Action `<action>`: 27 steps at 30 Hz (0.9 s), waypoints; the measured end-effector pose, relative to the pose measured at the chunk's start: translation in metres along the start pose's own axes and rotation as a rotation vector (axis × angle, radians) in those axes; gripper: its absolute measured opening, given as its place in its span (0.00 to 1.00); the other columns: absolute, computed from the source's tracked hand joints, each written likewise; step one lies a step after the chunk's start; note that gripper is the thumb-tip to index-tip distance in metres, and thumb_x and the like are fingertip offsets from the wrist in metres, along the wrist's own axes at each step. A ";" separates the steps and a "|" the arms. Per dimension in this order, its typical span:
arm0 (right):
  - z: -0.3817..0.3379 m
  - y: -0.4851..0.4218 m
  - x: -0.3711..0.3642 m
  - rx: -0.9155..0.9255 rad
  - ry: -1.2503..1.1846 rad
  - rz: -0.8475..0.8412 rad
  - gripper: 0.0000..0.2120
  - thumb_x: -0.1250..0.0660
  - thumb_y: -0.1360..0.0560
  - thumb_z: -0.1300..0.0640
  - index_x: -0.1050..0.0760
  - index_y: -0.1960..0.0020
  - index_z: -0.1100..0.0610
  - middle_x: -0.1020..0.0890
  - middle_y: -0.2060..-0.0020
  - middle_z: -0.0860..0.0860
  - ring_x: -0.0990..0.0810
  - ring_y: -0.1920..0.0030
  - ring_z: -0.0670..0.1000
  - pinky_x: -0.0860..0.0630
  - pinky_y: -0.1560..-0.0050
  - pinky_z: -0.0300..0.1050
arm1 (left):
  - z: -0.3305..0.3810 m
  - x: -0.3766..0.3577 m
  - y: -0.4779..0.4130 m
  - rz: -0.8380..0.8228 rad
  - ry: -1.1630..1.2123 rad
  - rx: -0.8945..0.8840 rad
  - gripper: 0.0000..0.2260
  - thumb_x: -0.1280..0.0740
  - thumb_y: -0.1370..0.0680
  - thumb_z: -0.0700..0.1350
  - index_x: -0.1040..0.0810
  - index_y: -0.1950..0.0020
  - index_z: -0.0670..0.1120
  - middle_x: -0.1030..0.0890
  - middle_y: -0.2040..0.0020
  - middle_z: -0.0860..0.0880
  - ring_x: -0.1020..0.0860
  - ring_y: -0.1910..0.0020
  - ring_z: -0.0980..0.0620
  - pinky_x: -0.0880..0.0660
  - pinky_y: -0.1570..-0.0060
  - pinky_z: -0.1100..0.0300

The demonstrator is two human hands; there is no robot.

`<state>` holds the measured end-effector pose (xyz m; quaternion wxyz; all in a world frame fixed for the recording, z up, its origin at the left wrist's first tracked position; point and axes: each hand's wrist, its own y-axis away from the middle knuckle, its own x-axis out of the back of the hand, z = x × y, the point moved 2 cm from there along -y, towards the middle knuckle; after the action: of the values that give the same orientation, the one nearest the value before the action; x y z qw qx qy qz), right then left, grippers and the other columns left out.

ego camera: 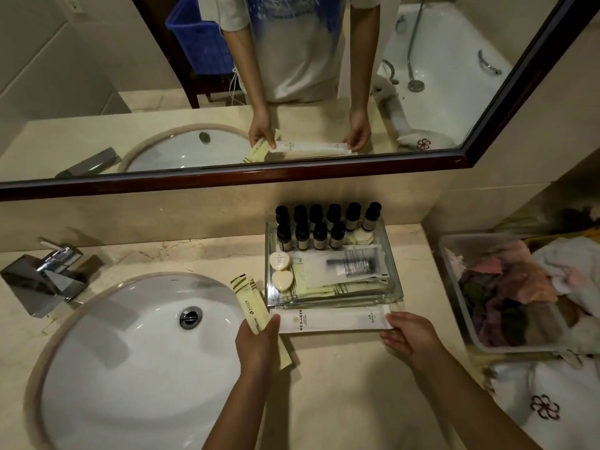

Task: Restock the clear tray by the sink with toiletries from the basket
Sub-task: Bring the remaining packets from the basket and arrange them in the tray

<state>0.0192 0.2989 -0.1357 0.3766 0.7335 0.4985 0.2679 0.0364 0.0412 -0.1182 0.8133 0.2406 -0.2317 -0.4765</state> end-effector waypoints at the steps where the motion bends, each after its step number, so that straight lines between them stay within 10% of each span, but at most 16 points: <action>1: 0.002 -0.001 0.000 0.003 0.010 0.014 0.04 0.37 0.23 0.66 0.27 0.48 0.62 0.20 0.63 0.60 0.19 0.77 0.47 0.22 0.75 0.38 | -0.002 0.001 -0.001 0.011 -0.019 -0.005 0.16 0.33 0.23 0.41 0.28 0.37 0.41 0.22 0.42 0.41 0.23 0.47 0.43 0.24 0.45 0.48; 7: 0.007 -0.010 -0.002 -0.014 0.058 0.059 0.03 0.37 0.23 0.64 0.26 0.54 0.59 0.19 0.76 0.56 0.20 0.79 0.48 0.22 0.68 0.43 | -0.013 0.005 0.004 0.049 -0.077 -0.006 0.18 0.33 0.24 0.42 0.29 0.35 0.40 0.24 0.39 0.40 0.25 0.42 0.40 0.26 0.41 0.46; 10: 0.005 -0.013 -0.010 -0.016 0.020 0.022 0.04 0.40 0.22 0.65 0.27 0.50 0.60 0.19 0.63 0.60 0.19 0.76 0.49 0.21 0.70 0.42 | -0.014 0.010 0.004 0.004 -0.083 -0.019 0.18 0.34 0.23 0.41 0.30 0.35 0.40 0.23 0.40 0.41 0.22 0.48 0.44 0.23 0.51 0.53; 14: 0.007 -0.013 -0.026 -0.005 -0.109 -0.029 0.06 0.41 0.21 0.63 0.29 0.45 0.60 0.22 0.51 0.61 0.21 0.55 0.58 0.24 0.50 0.52 | -0.015 0.023 0.006 -0.092 -0.093 -0.035 0.12 0.36 0.22 0.39 0.29 0.39 0.43 0.21 0.49 0.44 0.21 0.62 0.55 0.26 0.70 0.66; 19: 0.007 -0.013 -0.045 0.020 -0.093 -0.110 0.05 0.41 0.22 0.65 0.26 0.51 0.63 0.19 0.58 0.57 0.21 0.57 0.55 0.26 0.47 0.52 | -0.018 0.055 0.013 -0.203 0.085 0.071 0.11 0.36 0.23 0.37 0.27 0.41 0.37 0.17 0.56 0.38 0.17 0.63 0.42 0.21 0.67 0.53; 27: 0.015 -0.022 -0.055 0.030 -0.278 -0.135 0.06 0.43 0.20 0.62 0.30 0.53 0.56 0.21 0.53 0.54 0.23 0.47 0.56 0.26 0.51 0.46 | -0.022 0.075 0.021 -0.378 0.242 0.179 0.09 0.37 0.25 0.36 0.29 0.46 0.37 0.21 0.66 0.42 0.21 0.73 0.48 0.23 0.72 0.53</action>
<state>-0.0007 0.2477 -0.1629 0.4482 0.7339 0.4935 0.1303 0.0964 -0.0130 -0.1110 0.7069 0.4062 -0.1248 -0.5654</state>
